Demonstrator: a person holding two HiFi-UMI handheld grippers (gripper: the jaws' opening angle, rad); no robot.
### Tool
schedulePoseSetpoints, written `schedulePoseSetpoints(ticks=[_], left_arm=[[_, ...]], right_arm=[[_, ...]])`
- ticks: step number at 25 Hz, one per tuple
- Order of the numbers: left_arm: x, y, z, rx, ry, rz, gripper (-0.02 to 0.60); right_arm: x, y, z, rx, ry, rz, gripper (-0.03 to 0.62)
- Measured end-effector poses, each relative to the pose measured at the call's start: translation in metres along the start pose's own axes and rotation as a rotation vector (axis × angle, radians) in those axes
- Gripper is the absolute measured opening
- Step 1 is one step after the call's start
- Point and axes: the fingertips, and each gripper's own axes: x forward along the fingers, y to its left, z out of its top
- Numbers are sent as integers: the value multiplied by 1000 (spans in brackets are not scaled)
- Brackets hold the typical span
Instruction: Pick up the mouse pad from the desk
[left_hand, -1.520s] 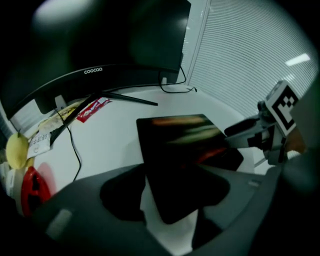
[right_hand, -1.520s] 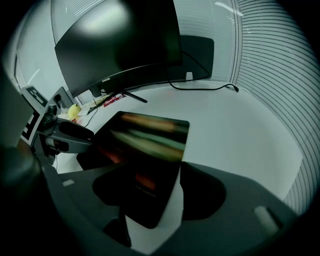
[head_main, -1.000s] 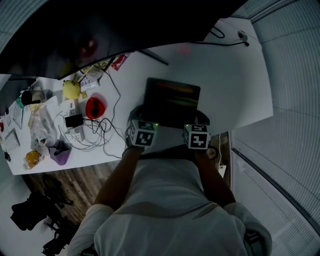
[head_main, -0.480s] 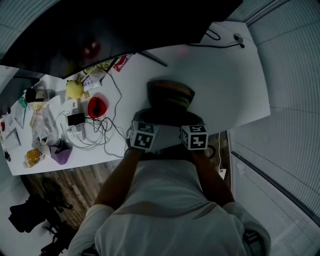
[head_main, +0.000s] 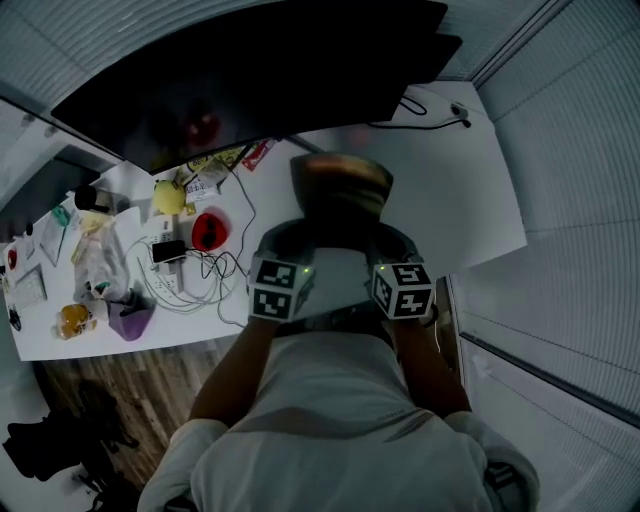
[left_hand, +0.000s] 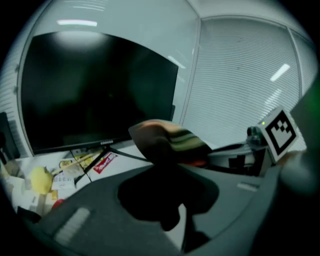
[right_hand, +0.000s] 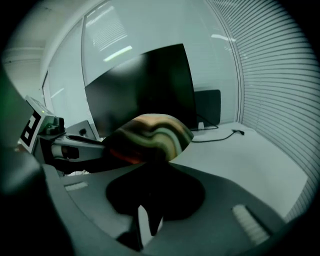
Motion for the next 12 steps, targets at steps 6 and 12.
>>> schedulePoseSetpoints(ticks=[6, 12], left_arm=[[-55, -10, 76, 59, -196, 4, 67], [-102, -26, 129, 132, -344, 3, 68]], right_arm=[[-48, 16, 77, -76, -191, 0, 51], [-99, 39, 133, -160, -352, -3, 48]])
